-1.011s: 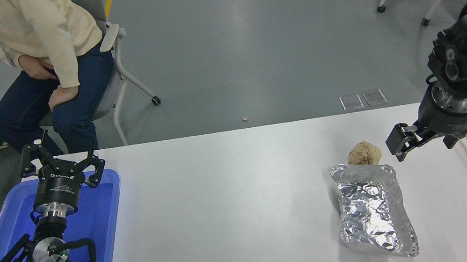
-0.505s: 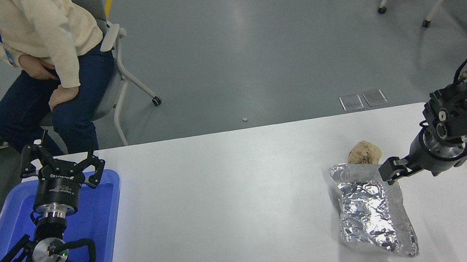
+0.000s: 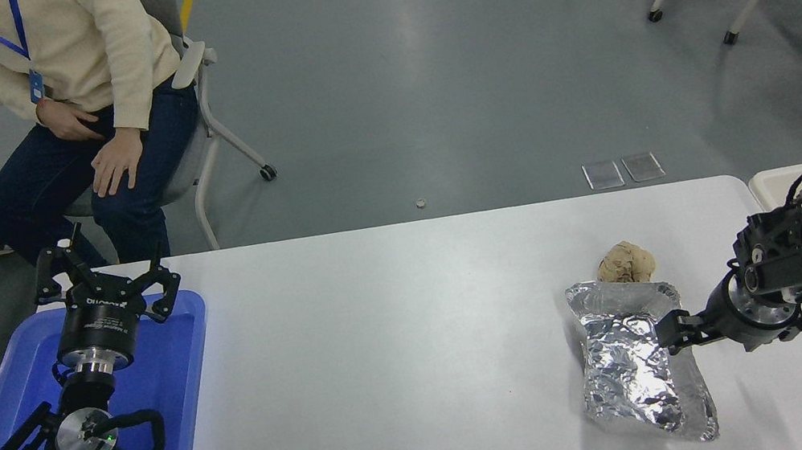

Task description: Pick up foil plate and place in dustbin

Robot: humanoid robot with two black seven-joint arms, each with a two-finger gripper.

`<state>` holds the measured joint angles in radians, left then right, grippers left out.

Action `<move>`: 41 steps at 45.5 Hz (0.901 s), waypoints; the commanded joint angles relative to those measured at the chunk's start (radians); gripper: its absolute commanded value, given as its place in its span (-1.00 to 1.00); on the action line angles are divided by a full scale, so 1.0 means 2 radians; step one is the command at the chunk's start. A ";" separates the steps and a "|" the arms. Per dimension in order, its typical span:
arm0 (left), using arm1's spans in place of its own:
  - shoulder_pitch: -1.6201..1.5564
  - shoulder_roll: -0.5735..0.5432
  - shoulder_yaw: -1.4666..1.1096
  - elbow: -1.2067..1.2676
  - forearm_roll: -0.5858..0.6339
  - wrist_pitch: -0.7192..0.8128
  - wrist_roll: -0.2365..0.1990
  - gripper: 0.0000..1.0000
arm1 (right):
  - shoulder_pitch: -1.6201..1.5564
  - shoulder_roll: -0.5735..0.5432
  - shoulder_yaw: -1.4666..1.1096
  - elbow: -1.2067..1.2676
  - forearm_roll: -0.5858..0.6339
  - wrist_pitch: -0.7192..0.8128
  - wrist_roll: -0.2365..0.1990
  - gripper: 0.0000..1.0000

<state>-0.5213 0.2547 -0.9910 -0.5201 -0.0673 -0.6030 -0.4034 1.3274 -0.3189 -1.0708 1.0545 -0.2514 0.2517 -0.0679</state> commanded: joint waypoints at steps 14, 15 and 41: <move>0.000 0.000 0.000 0.000 0.000 0.000 0.000 1.00 | -0.026 0.003 0.022 -0.013 0.014 0.000 0.000 -0.14; 0.001 0.000 0.000 0.000 0.000 0.000 0.000 1.00 | -0.026 0.003 0.025 -0.013 0.014 0.001 0.000 -0.22; 0.000 0.000 0.000 0.000 0.000 0.000 0.000 1.00 | -0.009 -0.006 0.037 -0.004 0.036 0.072 0.001 -1.00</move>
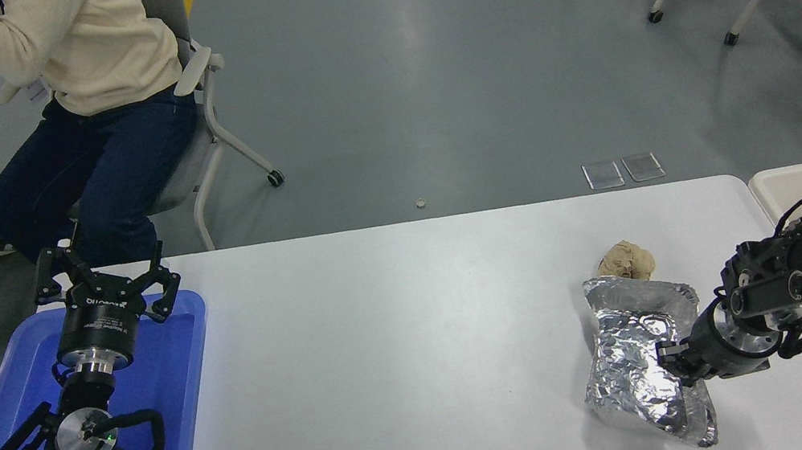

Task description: Pick up foil plate and place in dustbin

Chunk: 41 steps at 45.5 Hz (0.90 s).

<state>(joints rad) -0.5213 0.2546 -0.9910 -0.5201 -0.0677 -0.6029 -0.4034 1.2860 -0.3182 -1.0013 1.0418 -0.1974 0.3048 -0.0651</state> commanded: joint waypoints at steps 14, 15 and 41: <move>0.000 0.000 0.000 0.000 -0.001 0.000 0.000 1.00 | 0.088 -0.042 -0.012 0.021 0.007 0.154 0.000 -1.00; 0.000 0.000 0.000 0.000 0.000 0.000 0.000 1.00 | 0.099 -0.044 -0.017 0.024 0.006 0.165 0.000 -1.00; 0.000 0.000 0.000 0.000 0.000 0.000 0.000 1.00 | 0.430 -0.053 -0.121 0.097 0.007 0.240 0.001 -1.00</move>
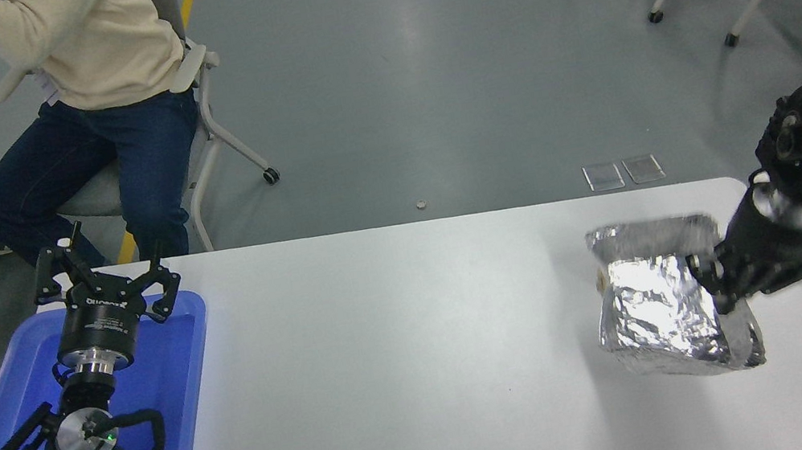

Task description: Pick up foil plate and place in dustbin

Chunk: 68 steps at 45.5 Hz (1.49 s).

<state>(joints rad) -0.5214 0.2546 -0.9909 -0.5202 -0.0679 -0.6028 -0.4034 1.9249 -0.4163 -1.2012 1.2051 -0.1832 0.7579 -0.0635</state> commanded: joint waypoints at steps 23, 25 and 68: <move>0.001 0.000 0.000 0.000 0.000 0.000 0.000 1.00 | 0.229 -0.004 -0.042 0.022 0.000 0.014 0.001 -1.00; 0.001 0.000 -0.001 0.000 0.000 0.000 0.000 1.00 | 0.231 -0.004 -0.045 0.023 0.000 0.014 0.001 -1.00; 0.001 0.000 0.000 0.000 0.000 0.001 0.000 1.00 | 0.184 -0.181 -0.228 -0.004 -0.066 0.014 0.000 -1.00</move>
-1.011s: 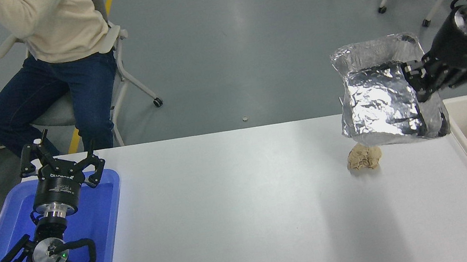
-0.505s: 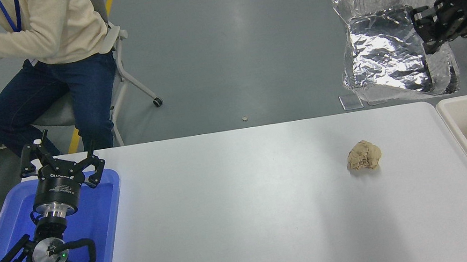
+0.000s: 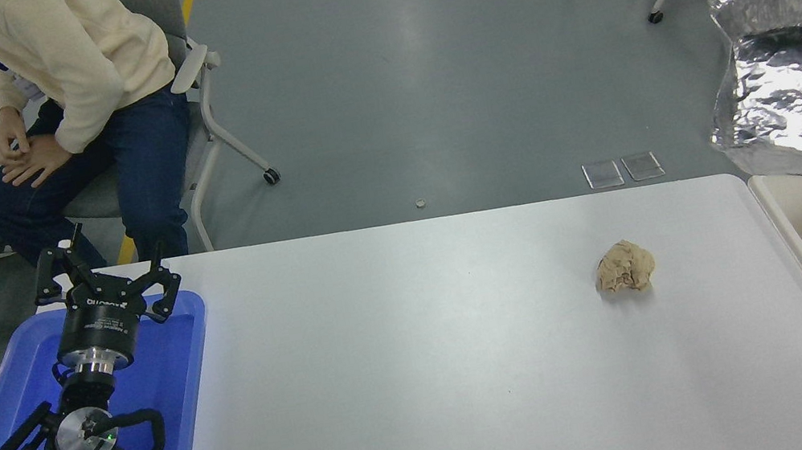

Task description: Pick up foil plate and place in dustbin

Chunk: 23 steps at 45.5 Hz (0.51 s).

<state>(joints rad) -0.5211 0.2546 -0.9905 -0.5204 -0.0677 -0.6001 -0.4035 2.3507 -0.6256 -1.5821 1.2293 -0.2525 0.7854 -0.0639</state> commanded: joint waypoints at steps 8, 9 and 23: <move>0.001 0.000 0.000 0.000 0.000 0.000 0.000 1.00 | -0.099 -0.107 -0.024 -0.046 -0.030 0.000 0.000 -1.00; 0.000 0.000 0.000 0.000 0.000 0.000 0.000 1.00 | -0.108 -0.107 -0.022 -0.051 -0.030 0.000 0.000 -1.00; 0.000 0.000 0.000 0.000 -0.001 0.000 0.000 1.00 | -0.297 -0.138 0.094 -0.141 -0.020 -0.129 0.000 -1.00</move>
<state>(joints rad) -0.5208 0.2547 -0.9910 -0.5201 -0.0678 -0.5998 -0.4035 2.0315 -0.8388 -1.5563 1.0700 -0.2953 0.6911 -0.0637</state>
